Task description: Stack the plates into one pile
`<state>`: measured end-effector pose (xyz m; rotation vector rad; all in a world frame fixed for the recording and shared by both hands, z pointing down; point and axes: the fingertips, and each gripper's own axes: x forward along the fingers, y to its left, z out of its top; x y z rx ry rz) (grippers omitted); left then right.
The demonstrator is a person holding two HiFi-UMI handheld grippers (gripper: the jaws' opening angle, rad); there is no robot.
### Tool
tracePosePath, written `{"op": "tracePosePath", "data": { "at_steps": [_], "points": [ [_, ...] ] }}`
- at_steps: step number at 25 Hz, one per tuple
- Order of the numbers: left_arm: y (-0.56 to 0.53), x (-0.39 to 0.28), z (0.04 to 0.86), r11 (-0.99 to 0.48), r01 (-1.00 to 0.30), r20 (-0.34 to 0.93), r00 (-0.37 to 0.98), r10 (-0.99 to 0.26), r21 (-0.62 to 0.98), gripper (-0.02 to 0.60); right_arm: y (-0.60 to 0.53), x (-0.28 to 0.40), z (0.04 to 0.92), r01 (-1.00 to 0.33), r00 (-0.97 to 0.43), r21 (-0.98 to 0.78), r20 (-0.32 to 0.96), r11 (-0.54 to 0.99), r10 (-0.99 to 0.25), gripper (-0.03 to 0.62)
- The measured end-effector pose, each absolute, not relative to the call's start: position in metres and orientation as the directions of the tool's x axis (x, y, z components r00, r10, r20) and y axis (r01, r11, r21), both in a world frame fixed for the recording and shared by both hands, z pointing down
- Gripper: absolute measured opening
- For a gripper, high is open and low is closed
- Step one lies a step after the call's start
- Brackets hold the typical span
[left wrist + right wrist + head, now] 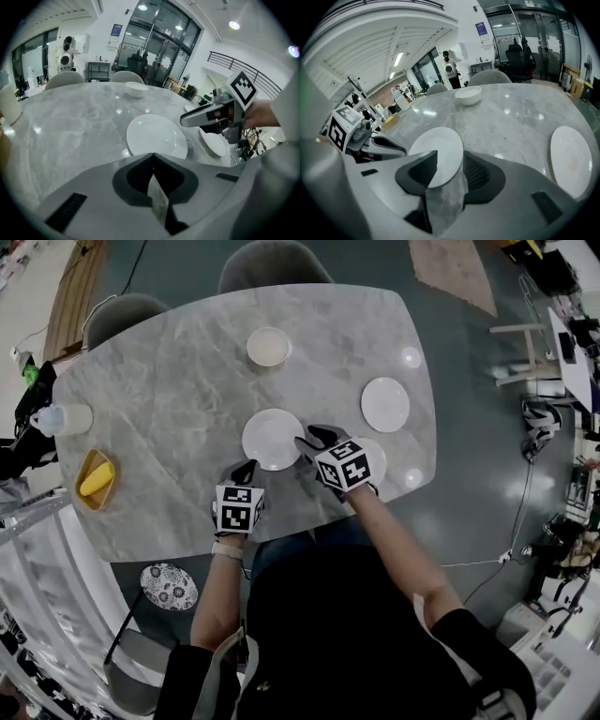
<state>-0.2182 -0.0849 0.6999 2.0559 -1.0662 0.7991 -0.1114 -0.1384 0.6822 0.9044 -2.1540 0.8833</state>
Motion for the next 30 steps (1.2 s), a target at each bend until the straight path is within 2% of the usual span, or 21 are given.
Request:
{"op": "tracePosePath", "data": {
  "at_steps": [9,14,16,17,25,30],
  "points": [
    [-0.087,-0.215,0.716,-0.488,-0.825,0.785,0.494,-0.374,0.286,0.008,-0.14,-0.111,0.703,-0.818,-0.545,-0.377,0.751,0.436,-0.373,0.193],
    [-0.089,-0.213,0.72,-0.508,-0.815,0.794,0.493,-0.356,0.278,0.008,-0.139,-0.117,0.703,-0.791,-0.6,-0.465,0.717,0.398,-0.355,0.196],
    [-0.088,-0.21,0.72,-0.517,-0.811,0.795,0.493,-0.354,0.274,0.008,-0.133,-0.12,0.702,-0.772,-0.624,-0.493,0.707,0.401,-0.333,0.113],
    [-0.087,-0.208,0.719,-0.521,-0.81,0.798,0.49,-0.351,0.269,0.008,-0.13,-0.12,0.7,-0.768,-0.632,-0.504,0.7,0.396,-0.332,0.097],
    [-0.087,-0.194,0.714,-0.538,-0.809,0.82,0.463,-0.337,0.237,0.008,-0.119,-0.097,0.677,-0.703,-0.71,-0.635,0.597,0.321,-0.373,0.032],
    [-0.085,-0.175,0.708,-0.56,-0.796,0.813,0.473,-0.34,0.229,0.008,-0.11,-0.074,0.67,-0.706,-0.707,-0.632,0.594,0.32,-0.384,0.028]
  ]
}}
